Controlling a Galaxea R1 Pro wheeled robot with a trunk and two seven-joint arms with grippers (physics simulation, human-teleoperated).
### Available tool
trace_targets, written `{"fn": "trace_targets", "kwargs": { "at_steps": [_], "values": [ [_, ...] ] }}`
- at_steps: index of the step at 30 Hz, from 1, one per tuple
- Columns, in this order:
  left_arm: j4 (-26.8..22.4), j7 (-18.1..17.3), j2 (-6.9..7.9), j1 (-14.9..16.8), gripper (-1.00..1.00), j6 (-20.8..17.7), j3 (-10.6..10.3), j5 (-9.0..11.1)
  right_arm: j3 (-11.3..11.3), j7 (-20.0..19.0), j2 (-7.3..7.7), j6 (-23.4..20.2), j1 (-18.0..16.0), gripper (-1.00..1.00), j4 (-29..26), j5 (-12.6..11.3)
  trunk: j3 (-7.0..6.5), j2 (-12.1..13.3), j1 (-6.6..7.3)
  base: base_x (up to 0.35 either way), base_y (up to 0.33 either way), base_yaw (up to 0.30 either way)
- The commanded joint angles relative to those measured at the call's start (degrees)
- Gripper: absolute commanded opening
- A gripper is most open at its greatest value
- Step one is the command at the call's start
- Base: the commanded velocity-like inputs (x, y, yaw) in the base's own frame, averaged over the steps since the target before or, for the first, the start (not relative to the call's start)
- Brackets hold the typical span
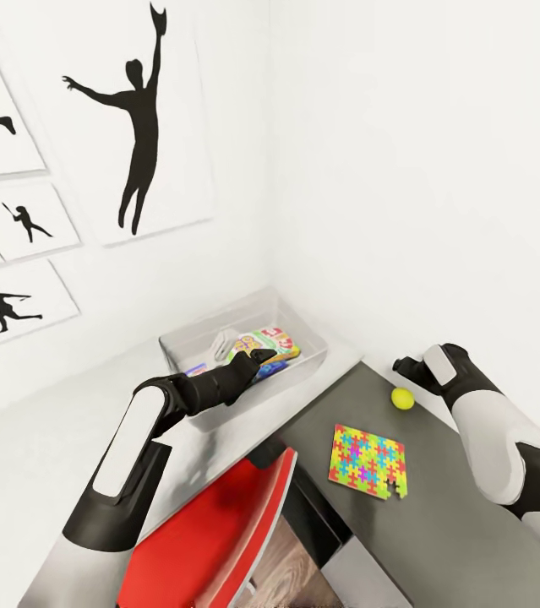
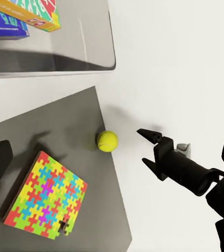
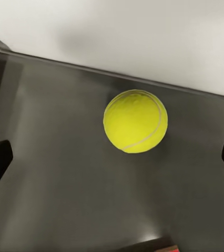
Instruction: Put all the toys in the child's room - the three board games (two on the bed and one on the table), the two jigsaw puzzles on the table, and the tennis ball on the table - inside the toy box on the table in the child's room.
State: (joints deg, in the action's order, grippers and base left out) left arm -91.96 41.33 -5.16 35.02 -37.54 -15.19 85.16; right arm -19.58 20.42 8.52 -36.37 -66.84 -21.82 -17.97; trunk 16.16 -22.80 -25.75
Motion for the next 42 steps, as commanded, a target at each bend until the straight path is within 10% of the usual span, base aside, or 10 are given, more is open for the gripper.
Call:
{"fn": "trace_targets", "kwargs": {
  "at_steps": [1, 20, 31, 42],
  "values": [
    [-0.06, 0.6, -0.02, 0.06, 1.0, -0.04, 0.04, 0.57, -0.15, 0.47, -0.01, -0.13, -0.04, 1.0, -0.08, -0.6, 0.21, -0.12, -0.03, 0.0, 0.0, 0.0],
    [-0.08, 0.43, -0.16, 0.04, 1.0, -0.19, 0.02, 0.75, -0.36, 0.5, -0.01, -0.15, -0.04, 1.0, -0.07, -0.58, 1.98, -0.12, -0.03, 0.0, 0.0, 0.0],
    [-0.13, -1.52, -0.55, 0.17, 1.0, -0.25, -0.42, 7.91, -0.37, 0.56, -0.42, -0.11, -0.04, 1.0, -0.07, -0.58, 3.01, -0.12, -0.03, 0.0, 0.0, 0.0],
    [-0.1, -2.23, -0.63, 0.26, 1.0, -0.29, -0.61, 9.89, -0.37, 0.58, -0.29, -0.1, -0.04, 1.0, -0.12, -0.63, 4.04, -0.12, -0.03, 0.0, 0.0, 0.0]
  ]
}}
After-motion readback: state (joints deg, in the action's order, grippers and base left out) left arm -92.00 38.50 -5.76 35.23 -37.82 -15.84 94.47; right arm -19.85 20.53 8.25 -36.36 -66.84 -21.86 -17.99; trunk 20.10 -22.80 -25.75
